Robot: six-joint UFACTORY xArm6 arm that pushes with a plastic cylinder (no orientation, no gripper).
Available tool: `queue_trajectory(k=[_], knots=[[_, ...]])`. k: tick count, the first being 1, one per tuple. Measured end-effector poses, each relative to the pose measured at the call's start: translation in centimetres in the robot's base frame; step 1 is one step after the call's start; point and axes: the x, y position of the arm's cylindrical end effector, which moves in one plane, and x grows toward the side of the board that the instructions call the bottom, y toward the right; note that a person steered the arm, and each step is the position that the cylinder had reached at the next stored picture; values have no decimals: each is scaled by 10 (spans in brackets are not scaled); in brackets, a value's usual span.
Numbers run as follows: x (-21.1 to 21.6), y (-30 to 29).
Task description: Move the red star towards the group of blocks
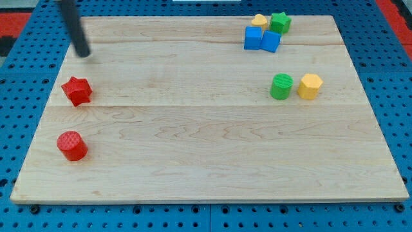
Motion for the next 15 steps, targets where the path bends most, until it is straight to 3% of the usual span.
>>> queue_trajectory(k=[1,3,5,8,15], knots=[[36,-23],[71,36],[109,44],[19,109],[13,77]])
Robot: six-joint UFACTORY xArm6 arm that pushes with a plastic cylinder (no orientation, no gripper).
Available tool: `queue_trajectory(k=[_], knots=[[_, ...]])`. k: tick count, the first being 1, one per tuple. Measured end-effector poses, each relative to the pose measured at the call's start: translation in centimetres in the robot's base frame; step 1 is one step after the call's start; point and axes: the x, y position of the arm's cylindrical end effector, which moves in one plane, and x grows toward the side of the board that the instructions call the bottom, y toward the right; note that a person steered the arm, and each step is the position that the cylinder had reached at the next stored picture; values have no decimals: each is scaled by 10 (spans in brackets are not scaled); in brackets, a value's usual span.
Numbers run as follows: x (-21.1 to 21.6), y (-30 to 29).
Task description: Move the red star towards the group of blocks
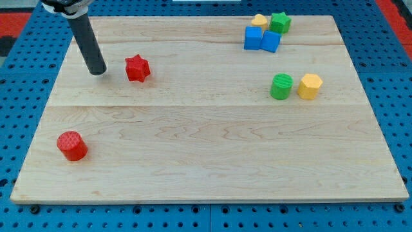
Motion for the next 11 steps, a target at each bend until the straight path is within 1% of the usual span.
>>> queue_trajectory(k=[2,4,5,6,7,8,9,10,11], knots=[[6,67],[-48,123],[-67,161],[-77,200],[-75,188],[-44,178],[-49,227],[-69,253],[-68,248]])
